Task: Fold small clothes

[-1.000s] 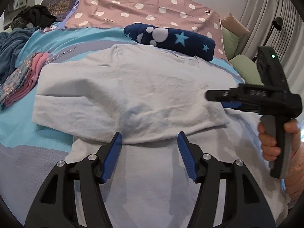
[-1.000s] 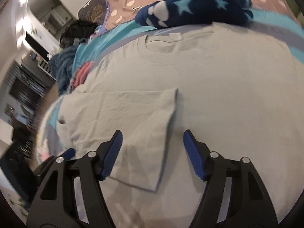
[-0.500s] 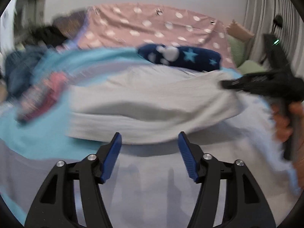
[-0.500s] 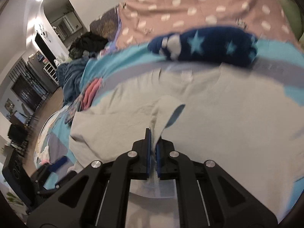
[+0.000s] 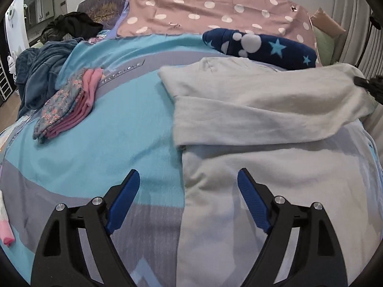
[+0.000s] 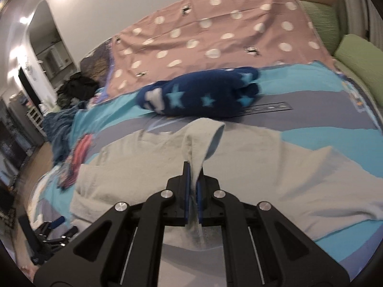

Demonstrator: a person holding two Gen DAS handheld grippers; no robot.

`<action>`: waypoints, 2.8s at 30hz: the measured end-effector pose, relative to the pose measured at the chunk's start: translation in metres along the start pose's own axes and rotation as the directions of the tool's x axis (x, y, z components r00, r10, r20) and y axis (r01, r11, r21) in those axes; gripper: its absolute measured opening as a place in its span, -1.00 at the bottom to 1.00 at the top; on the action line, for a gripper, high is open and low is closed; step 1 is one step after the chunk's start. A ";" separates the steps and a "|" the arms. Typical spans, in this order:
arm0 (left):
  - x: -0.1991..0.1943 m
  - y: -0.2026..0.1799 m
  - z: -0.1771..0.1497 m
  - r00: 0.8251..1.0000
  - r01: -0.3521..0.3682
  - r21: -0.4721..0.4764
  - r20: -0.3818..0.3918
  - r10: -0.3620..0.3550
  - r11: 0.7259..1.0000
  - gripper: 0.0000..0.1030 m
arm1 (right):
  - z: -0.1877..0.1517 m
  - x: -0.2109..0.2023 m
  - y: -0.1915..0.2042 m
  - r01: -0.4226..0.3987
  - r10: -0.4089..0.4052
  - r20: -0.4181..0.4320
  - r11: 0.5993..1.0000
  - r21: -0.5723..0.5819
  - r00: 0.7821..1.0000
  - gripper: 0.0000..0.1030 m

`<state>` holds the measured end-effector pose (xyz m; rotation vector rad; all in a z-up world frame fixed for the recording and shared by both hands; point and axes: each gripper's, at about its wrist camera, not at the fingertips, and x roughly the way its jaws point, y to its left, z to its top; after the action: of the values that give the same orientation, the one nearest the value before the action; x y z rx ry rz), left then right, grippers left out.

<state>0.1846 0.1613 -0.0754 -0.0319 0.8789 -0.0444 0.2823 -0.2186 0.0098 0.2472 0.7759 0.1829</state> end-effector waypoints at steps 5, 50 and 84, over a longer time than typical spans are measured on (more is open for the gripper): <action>0.013 0.009 0.013 1.000 0.014 -0.047 -0.012 -0.014 0.999 0.26 | -0.008 0.021 -0.022 0.114 -0.112 -0.070 0.993 0.023 0.991 -0.48; 0.020 0.055 0.006 0.922 0.387 -0.266 0.089 -0.377 0.883 -0.94 | -0.005 0.254 0.337 -0.155 0.003 -0.285 0.844 -0.513 0.959 -0.83; -0.050 -0.047 0.041 0.965 0.185 0.039 0.181 -0.189 0.982 -0.05 | -0.084 -0.030 0.037 0.050 -0.049 0.011 0.989 -0.140 0.999 0.43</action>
<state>0.1829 0.1171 -0.0086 -0.0970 0.6880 -0.2245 0.1990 -0.1781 -0.0173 0.0954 0.7574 0.1882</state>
